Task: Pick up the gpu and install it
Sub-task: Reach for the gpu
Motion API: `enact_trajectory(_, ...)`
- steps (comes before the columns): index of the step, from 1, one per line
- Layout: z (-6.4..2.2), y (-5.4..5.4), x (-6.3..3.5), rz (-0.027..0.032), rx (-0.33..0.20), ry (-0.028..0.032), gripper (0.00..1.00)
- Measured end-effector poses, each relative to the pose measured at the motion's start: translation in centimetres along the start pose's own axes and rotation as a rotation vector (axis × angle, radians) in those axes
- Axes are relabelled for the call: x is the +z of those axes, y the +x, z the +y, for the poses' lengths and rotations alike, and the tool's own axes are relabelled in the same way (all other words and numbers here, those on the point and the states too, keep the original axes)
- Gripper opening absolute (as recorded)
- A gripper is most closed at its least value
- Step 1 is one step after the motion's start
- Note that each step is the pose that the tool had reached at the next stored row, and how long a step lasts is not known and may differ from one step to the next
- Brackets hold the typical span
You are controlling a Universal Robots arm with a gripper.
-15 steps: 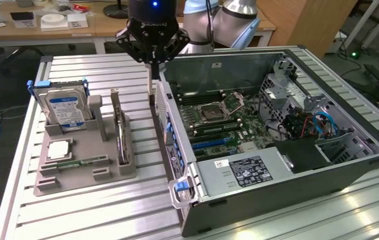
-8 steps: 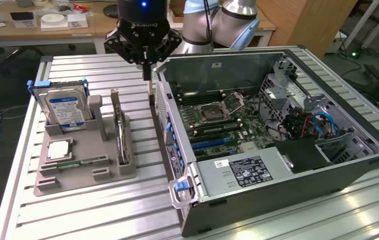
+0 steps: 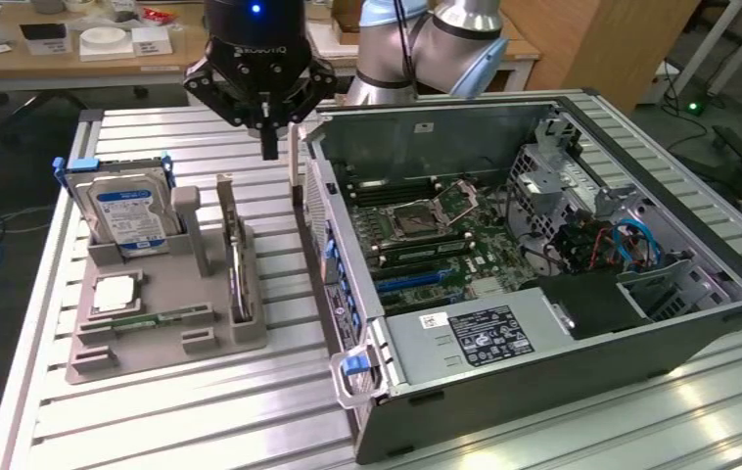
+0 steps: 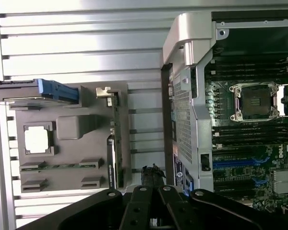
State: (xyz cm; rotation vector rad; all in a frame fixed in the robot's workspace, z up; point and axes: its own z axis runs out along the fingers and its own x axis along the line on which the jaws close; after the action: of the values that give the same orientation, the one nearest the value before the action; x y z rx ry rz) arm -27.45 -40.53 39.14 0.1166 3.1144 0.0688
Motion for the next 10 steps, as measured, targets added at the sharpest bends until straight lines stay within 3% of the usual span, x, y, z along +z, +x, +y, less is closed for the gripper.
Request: enact_trajectory(10, -0.27, 2.1, -0.03, 0.0002, 0.0, 0.0, 0.11)
